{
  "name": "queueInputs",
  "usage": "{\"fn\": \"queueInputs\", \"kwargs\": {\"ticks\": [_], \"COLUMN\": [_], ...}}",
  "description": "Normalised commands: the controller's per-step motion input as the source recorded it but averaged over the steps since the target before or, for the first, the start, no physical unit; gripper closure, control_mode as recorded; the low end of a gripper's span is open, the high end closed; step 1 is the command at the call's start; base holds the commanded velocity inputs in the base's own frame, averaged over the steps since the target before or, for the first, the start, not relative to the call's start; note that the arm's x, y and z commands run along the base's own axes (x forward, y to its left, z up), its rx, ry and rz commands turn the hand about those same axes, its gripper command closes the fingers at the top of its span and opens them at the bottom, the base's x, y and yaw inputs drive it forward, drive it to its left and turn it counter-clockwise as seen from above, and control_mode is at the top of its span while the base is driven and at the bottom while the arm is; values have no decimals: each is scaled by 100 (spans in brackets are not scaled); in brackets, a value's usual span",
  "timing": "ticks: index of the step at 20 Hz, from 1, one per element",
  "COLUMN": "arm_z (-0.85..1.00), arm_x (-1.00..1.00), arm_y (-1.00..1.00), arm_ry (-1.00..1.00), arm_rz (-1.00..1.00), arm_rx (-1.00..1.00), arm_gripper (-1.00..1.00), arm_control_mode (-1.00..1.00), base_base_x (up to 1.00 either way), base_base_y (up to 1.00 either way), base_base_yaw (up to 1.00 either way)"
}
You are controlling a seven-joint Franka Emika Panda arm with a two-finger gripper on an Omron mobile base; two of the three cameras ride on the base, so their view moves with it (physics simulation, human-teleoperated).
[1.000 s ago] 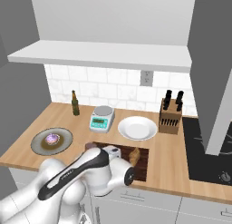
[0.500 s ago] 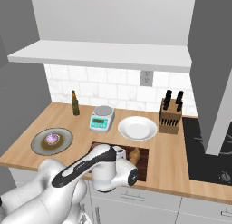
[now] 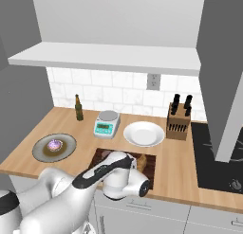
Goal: From the different types of pastries on the counter, select a croissant and place it on the cutting board. Then retrieve a jar of jam from the cabinet and place it alongside the croissant on the cutting board.
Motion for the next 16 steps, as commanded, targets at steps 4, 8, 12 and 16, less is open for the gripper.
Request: {"fn": "queueInputs", "kwargs": {"ticks": [4, 8, 12, 16], "arm_z": [-12, -10, -19, -20], "arm_x": [10, 9, 16, 18], "arm_y": [-2, 0, 0, 0], "arm_ry": [-1, 0, 0, 0], "arm_rz": [0, 0, 0, 0], "arm_rx": [0, 0, 0, 0], "arm_gripper": [100, 100, 100, 100], "arm_control_mode": [-100, -100, -100, -100], "base_base_x": [0, 0, 0, 0], "base_base_y": [0, 0, 0, 0], "base_base_yaw": [0, 0, 0, 0]}}
